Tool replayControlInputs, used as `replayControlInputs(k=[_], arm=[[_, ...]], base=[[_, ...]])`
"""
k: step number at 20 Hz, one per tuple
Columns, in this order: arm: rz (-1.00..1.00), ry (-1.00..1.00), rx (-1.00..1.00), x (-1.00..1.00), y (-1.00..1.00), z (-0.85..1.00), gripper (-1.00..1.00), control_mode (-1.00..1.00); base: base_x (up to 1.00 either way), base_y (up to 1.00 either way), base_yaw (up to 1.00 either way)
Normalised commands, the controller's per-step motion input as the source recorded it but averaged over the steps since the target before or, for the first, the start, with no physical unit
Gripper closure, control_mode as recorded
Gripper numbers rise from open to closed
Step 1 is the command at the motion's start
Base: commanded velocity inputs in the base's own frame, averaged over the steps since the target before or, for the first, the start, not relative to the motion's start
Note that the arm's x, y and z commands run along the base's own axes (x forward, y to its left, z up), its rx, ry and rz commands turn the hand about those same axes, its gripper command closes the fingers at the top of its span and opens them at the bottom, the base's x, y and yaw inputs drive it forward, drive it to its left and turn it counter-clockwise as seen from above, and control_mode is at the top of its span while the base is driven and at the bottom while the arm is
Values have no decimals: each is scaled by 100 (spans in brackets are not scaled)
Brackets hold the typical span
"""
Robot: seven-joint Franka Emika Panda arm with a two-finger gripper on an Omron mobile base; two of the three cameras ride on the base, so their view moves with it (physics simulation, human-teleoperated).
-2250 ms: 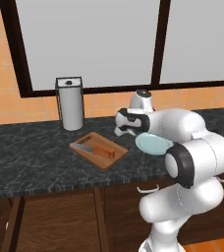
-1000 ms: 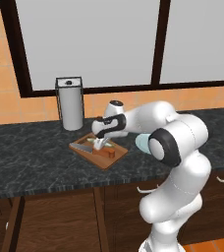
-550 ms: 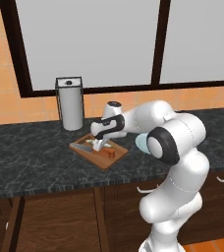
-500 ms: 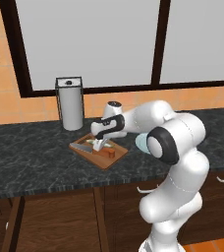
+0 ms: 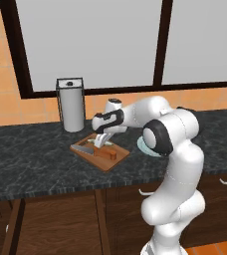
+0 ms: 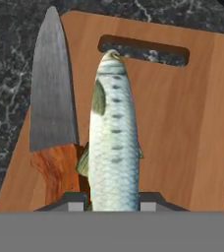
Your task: Pick up the knife from the drawer and place it on the cutting board. Then place the meat from the plate to the cutting board.
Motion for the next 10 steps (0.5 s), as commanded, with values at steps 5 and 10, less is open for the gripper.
replayControlInputs(k=[5, 10], arm=[[0, 1, -2, 11, 0, -35, 100, -100], [0, 0, -7, 8, 0, -34, 100, -100]], base=[[0, 0, 0], [0, 0, 0]])
